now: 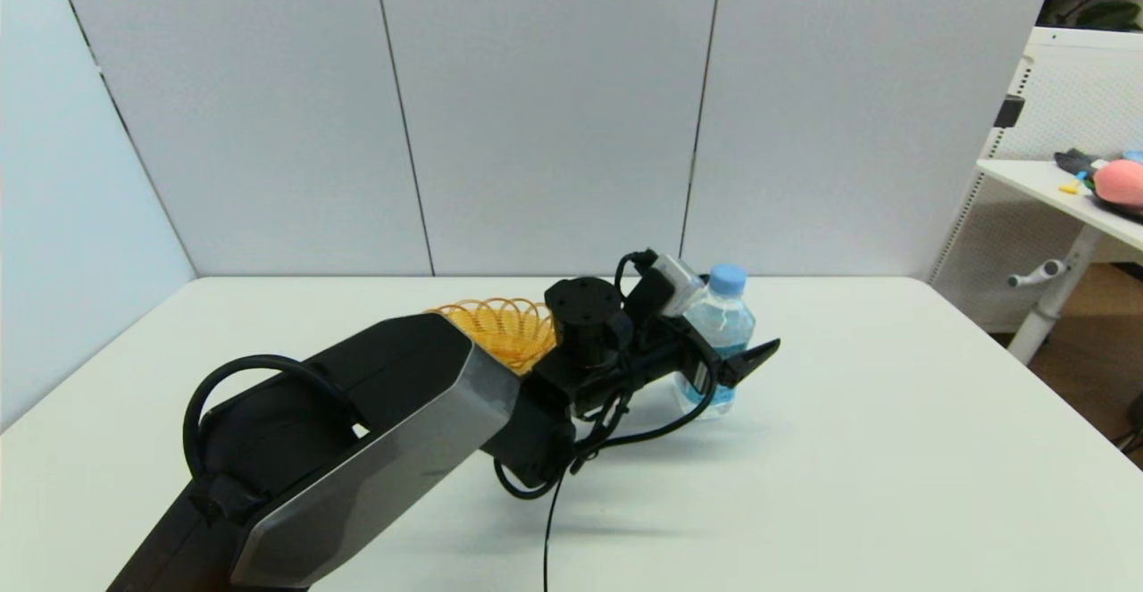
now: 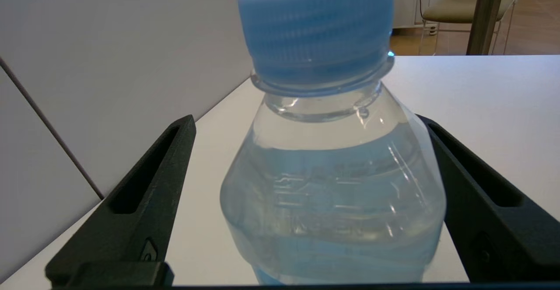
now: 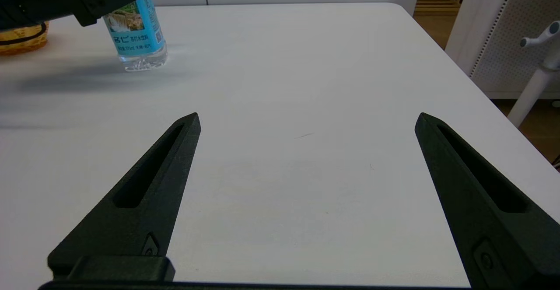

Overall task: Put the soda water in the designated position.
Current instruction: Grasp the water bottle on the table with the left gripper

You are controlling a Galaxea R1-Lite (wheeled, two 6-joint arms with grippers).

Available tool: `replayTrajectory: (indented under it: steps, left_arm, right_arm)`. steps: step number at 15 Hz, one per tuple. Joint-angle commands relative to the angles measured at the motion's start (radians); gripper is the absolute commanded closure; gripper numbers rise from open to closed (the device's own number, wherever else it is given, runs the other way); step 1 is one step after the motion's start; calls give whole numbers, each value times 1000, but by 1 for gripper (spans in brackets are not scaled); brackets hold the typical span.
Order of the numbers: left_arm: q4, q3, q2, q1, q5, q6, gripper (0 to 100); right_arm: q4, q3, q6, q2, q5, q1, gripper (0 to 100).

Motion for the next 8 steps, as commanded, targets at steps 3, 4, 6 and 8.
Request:
replayTrajectory:
  steps: [3, 4, 6, 8]
  left_arm:
    - [-12, 0, 4, -2, -3, -1, 0]
    - [-10, 2, 4, -2, -3, -4, 0]
    - [-10, 2, 4, -3, -3, -1, 100]
    - [-10, 5, 4, -3, -3, -1, 100]
  right_arm:
    - [0, 0, 0, 1, 0, 0, 0]
    - [0, 0, 0, 1, 0, 0, 0]
    - [0, 0, 0, 1, 0, 0, 0]
    - [0, 0, 0, 1, -1, 0, 0]
